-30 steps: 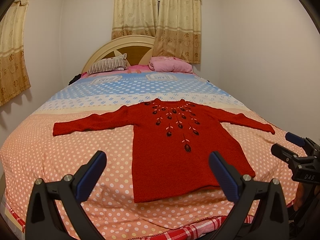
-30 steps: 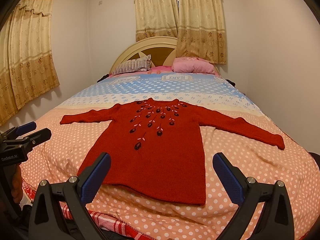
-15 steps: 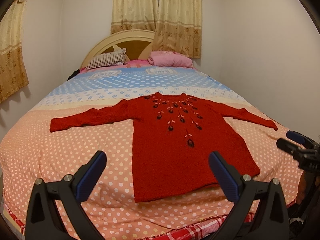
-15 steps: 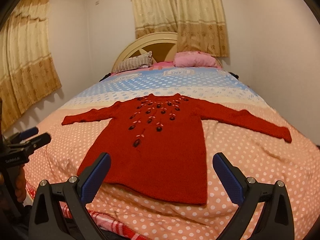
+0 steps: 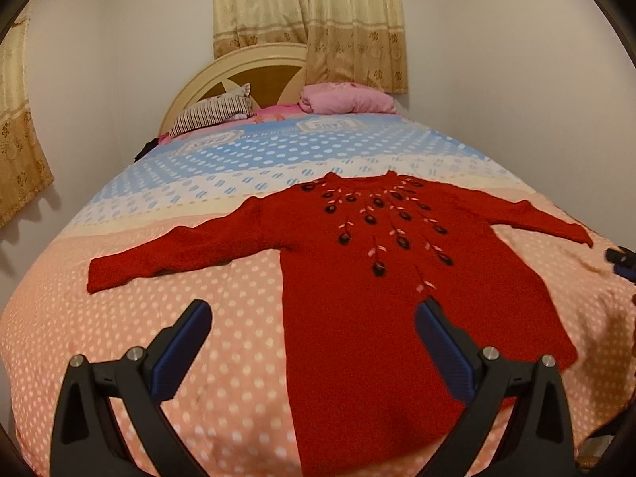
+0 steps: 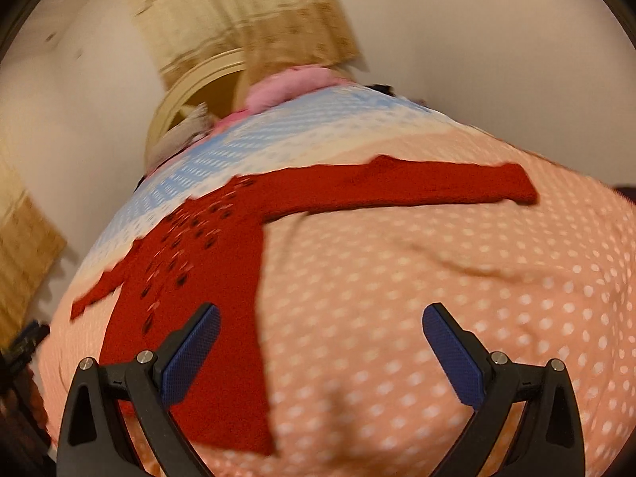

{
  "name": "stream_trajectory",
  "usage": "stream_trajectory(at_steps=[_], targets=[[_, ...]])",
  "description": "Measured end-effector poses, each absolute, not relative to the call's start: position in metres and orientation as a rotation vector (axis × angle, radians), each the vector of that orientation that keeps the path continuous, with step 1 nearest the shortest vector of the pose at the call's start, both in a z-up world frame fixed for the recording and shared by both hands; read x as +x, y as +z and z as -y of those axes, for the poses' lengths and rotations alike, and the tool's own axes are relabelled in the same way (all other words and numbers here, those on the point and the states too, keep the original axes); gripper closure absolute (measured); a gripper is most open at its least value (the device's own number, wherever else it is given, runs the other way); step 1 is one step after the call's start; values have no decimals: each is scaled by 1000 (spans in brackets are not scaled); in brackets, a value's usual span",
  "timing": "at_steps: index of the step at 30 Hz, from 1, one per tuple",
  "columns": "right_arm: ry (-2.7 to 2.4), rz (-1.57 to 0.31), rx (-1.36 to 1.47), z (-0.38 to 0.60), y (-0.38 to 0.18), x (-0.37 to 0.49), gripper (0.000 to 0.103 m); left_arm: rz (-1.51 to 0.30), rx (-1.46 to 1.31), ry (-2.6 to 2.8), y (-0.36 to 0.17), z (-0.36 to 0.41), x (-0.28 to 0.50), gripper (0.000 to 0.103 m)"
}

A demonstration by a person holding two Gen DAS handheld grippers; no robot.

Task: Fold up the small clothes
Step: 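Reach the right gripper to the sweater sleeve cuff and grasp it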

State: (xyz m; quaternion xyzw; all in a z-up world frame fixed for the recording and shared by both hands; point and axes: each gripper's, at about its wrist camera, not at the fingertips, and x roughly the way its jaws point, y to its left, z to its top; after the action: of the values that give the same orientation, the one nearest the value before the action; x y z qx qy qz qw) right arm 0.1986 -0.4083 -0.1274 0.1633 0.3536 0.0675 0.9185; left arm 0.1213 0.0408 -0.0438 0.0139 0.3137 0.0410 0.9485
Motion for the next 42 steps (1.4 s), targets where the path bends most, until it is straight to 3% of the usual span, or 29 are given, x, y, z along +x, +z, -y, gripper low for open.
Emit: stream_trajectory(at_steps=[6, 9, 17, 22, 24, 26, 28, 29, 31, 42], targets=[[0, -719, 482, 490, -128, 233, 3, -661, -11, 81, -53, -47, 161, 0], [-83, -726, 521, 531, -132, 255, 16, -669, -23, 79, -57, -47, 181, 0], [-226, -802, 572, 600, -156, 319, 26, -682, -2, 133, -73, -58, 228, 0], [-278, -867, 505, 615, -172, 364, 26, -715, 1, 187, -91, -72, 254, 0], [-293, -894, 511, 620, -180, 376, 34, -737, 1, 200, -101, -78, 266, 0], [-242, -941, 539, 618, -193, 384, 56, -753, 8, 212, -109, -83, 276, 0], [-241, -950, 508, 614, -196, 385, 59, -770, -1, 217, -116, -88, 284, 0], [-217, -938, 499, 612, -194, 384, 71, -775, -5, 219, -118, -90, 287, 0], [-174, -926, 511, 610, -190, 378, 83, -785, -8, 226, -123, -93, 292, 0], [-87, -794, 456, 578, -102, 375, 87, -796, -34, 220, -128, -104, 300, 0]])
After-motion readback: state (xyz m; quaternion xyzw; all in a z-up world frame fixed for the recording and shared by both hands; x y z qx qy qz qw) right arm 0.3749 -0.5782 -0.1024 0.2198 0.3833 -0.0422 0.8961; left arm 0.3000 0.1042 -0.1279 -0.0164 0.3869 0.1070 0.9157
